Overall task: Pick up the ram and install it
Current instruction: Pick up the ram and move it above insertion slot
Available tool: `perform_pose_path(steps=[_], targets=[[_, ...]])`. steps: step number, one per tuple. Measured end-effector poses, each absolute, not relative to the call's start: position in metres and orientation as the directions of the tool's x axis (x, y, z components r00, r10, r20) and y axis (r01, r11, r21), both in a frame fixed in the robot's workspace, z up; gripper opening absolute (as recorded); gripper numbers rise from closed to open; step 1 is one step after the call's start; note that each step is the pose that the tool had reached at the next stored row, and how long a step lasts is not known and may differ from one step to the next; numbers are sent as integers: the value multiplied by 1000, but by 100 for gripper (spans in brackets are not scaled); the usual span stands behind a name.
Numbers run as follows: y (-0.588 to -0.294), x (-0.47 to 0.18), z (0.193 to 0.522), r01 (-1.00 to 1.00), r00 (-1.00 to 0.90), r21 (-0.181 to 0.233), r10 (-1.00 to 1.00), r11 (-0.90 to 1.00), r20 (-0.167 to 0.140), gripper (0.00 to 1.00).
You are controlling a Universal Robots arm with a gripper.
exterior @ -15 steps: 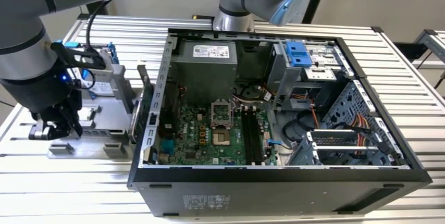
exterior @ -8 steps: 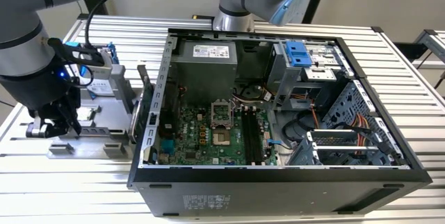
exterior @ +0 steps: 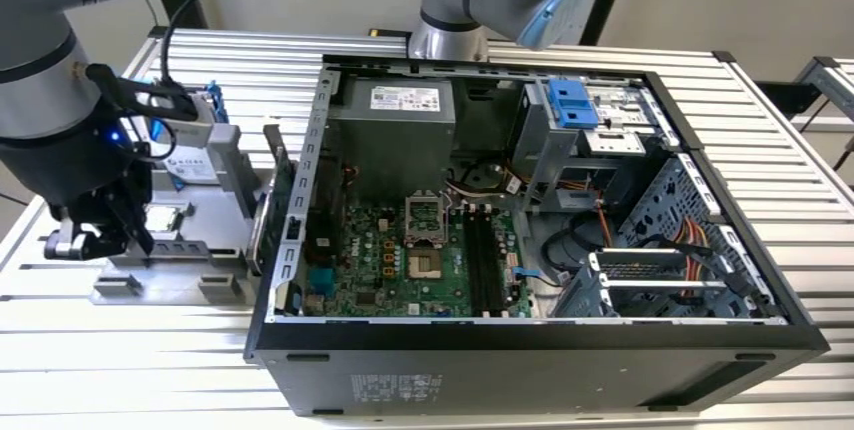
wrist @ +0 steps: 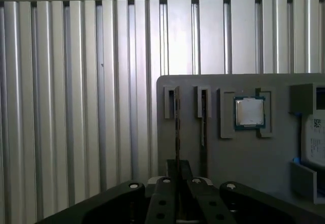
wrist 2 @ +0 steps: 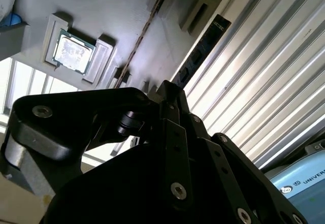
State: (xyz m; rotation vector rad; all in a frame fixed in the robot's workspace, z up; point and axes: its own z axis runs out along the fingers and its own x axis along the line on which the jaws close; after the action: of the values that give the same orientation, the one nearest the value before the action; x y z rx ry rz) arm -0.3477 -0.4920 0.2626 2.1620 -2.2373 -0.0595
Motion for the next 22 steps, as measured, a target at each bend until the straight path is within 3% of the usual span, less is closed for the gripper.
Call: perform_pose_path(steps=[22], targets=[[-492, -348, 280, -998, -35, 48, -999, 34, -5, 0]])
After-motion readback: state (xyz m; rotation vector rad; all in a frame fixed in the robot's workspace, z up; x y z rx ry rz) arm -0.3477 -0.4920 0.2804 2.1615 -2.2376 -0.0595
